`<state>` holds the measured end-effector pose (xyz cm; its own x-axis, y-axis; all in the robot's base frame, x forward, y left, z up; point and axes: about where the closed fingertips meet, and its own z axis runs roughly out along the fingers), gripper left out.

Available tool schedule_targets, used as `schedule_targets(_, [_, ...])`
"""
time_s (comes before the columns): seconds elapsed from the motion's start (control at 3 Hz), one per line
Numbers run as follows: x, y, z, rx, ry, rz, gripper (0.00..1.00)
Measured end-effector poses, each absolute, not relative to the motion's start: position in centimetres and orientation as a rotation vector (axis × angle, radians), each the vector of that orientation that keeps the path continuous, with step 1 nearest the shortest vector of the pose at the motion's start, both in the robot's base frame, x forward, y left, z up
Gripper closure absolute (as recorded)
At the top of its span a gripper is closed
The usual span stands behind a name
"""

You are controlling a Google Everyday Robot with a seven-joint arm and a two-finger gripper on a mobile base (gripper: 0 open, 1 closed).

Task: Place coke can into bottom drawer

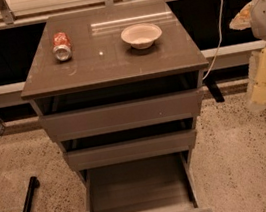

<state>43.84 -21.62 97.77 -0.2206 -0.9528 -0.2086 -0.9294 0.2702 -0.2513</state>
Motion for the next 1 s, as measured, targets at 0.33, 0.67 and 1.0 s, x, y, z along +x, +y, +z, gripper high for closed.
schedule_targets(0.33, [44.2, -21.3, 97.9, -1.706, 2.220, -0.102, 0.00])
schedule_targets(0.67, [46.7, -18.9, 97.4, -1.643, 2.194, -0.044, 0.00])
schedule_targets(1.0, [50.4, -15.1, 96.5, -1.583, 2.149, 0.034, 0.00])
